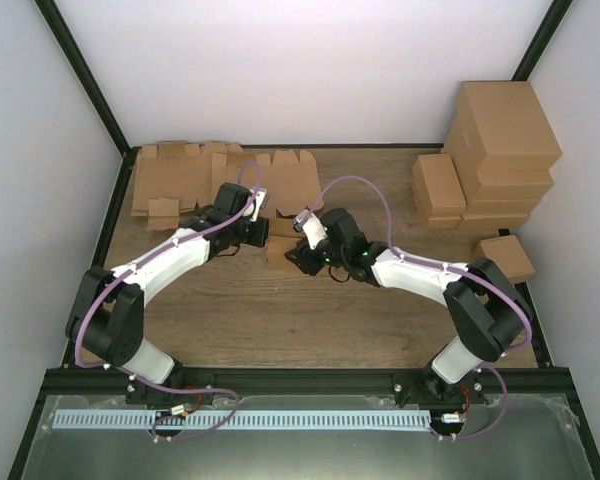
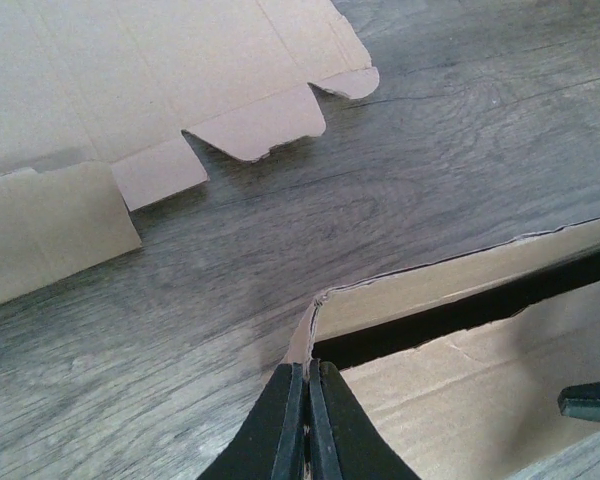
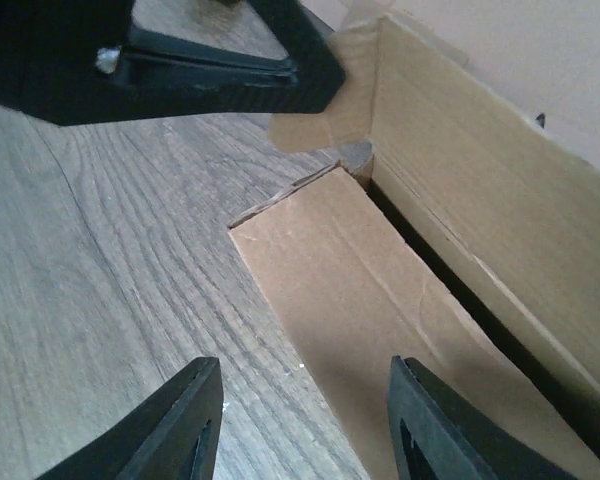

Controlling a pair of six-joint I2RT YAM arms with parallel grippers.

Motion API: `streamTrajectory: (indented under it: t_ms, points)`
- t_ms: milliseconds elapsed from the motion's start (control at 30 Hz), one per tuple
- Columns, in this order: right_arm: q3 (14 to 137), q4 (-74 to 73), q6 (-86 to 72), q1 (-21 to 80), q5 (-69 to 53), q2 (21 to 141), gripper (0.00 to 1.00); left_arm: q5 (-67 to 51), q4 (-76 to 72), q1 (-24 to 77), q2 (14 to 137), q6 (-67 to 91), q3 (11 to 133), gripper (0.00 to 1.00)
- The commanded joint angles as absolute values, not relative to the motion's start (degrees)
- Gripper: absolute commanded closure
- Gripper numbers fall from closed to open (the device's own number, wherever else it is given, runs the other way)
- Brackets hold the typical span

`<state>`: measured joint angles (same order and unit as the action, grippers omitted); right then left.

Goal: Fold the paper box

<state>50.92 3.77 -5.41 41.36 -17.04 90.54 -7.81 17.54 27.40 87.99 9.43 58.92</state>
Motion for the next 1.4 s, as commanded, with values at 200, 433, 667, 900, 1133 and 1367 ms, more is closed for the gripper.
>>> streamTrajectory:
  t_ms: [200,433,667,900,1133,1367]
  points:
    - [56.01,1.05,16.06,44.12,-8.51,92.65,0.53,-8.29,18.76,27.33,88.6,7.95,60.38,0.96]
    - [58.25,1.07,18.53,45.7,-3.72,97.17,0.57,-8.38,18.9,27.29,88.84,7.9,60.27,0.96]
    - [58.5,1.53,18.21,46.04,-3.53,98.47,0.62,-8.6,19.03,27.27,88.94,7.86,60.55,0.96]
    - [58.82,2.25,16.39,46.05,-2.26,99.81,0.66,-9.17,19.8,27.3,88.81,9.42,60.42,0.96]
    - [57.7,3.21,14.78,46.04,-2.72,99.14,0.67,-9.19,18.3,27.47,88.17,12.5,57.52,0.96]
    - [57.3,3.44,14.33,46.13,-3.27,98.46,0.67,-7.17,15.34,29.0,87.81,14.4,54.32,0.96]
